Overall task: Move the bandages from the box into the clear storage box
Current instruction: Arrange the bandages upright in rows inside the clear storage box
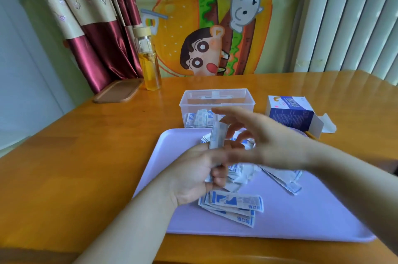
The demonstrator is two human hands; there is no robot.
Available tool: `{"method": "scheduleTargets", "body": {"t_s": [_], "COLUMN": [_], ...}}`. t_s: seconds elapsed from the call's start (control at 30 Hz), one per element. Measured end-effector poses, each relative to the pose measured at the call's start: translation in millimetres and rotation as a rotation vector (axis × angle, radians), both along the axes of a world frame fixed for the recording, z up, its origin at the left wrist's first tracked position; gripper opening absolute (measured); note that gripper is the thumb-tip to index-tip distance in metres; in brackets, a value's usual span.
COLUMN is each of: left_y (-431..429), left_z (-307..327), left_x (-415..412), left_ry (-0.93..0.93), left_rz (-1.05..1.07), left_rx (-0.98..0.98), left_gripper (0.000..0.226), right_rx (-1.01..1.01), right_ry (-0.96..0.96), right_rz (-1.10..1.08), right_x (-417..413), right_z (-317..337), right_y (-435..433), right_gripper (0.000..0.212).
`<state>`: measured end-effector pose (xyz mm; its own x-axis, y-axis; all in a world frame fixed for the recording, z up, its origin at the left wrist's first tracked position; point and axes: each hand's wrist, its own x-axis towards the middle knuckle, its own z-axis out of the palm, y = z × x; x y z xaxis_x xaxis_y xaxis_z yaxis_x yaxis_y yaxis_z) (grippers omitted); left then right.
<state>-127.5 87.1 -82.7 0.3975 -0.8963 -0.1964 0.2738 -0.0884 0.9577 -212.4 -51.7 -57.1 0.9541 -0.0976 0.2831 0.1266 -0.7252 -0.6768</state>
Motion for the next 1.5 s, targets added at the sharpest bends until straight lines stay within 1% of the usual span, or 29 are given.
{"method": "scheduleTargets", "body": {"t_s": [0.07,0.1,0.13,0.23,0.3,0.37,0.43,0.47,0.53,0.57,0.63,0.7,0.8,0.9,1.0,1.07,1.17,1.2,1.27,1.37,1.43,1.5], "left_y": [-3,-5,-10,-27,-38,-47,-57,-60,-73,-80,-97,-113,-137,-155,-164,-168,-170,-170,-170,-171,-174,-175], "left_z": [7,10,13,26,38,50,58,61,66,67,67,65,55,42,37,35,30,29,29,27,23,21], "left_x": [13,19,25,39,50,65,86,96,117,126,140,149,163,179,186,189,191,191,189,189,192,195], "left_ry": [-0.028,-0.051,-0.070,-0.138,-0.233,-0.375,-0.621,-0.765,-1.014,-1.103,-1.219,-1.252,-1.285,-1.355,-1.359,-1.343,-1.295,-1.285,-1.269,-1.287,-1.326,-1.336], "left_rz": [-0.067,-0.086,-0.098,-0.084,-0.026,0.039,0.112,0.169,0.257,0.263,0.192,0.049,-0.187,-0.273,-0.317,-0.323,-0.315,-0.311,-0.300,-0.321,-0.338,-0.363], "left_rx": [0.013,0.026,0.035,0.029,0.015,0.008,0.050,0.089,0.178,0.232,0.377,0.530,0.755,0.895,0.985,1.019,1.040,1.039,1.036,1.045,1.061,1.075], "left_gripper": [0.011,0.014,0.017,0.019,0.015,0.015,0.024,0.028,0.030,0.029,0.030,0.032,0.033,0.033,0.038,0.038,0.035,0.035,0.036,0.033,0.032,0.032], "right_rx": [0.106,0.136,0.159,0.172,0.141,0.098,0.037,-0.005,-0.142,-0.222,-0.379,-0.458,-0.456,-0.468,-0.512,-0.603,-0.734,-0.759,-0.812,-0.826,-0.803,-0.779], "right_ry": [0.031,0.028,0.029,0.017,-0.031,-0.091,-0.108,-0.083,0.025,0.102,0.283,0.448,0.660,0.898,1.006,1.034,1.013,1.007,0.983,0.939,0.921,0.915], "right_rz": [0.027,0.029,0.020,-0.045,-0.129,-0.247,-0.360,-0.400,-0.462,-0.477,-0.475,-0.454,-0.393,-0.329,-0.326,-0.315,-0.277,-0.277,-0.295,-0.285,-0.296,-0.332], "right_x": [6,10,14,35,52,67,81,86,101,111,131,147,167,182,191,192,191,191,194,197,198,200], "right_z": [18,23,27,35,46,57,68,70,71,70,64,57,48,37,31,30,26,22,14,7,3,-2], "right_y": [-8,-10,-12,-22,-37,-56,-75,-82,-97,-104,-115,-123,-127,-128,-126,-122,-117,-116,-115,-115,-118,-121], "right_gripper": [0.029,0.015,0.009,0.009,0.011,0.010,0.008,0.009,0.012,0.015,0.020,0.023,0.027,0.034,0.035,0.035,0.035,0.030,0.013,0.015,0.030,0.033]}}
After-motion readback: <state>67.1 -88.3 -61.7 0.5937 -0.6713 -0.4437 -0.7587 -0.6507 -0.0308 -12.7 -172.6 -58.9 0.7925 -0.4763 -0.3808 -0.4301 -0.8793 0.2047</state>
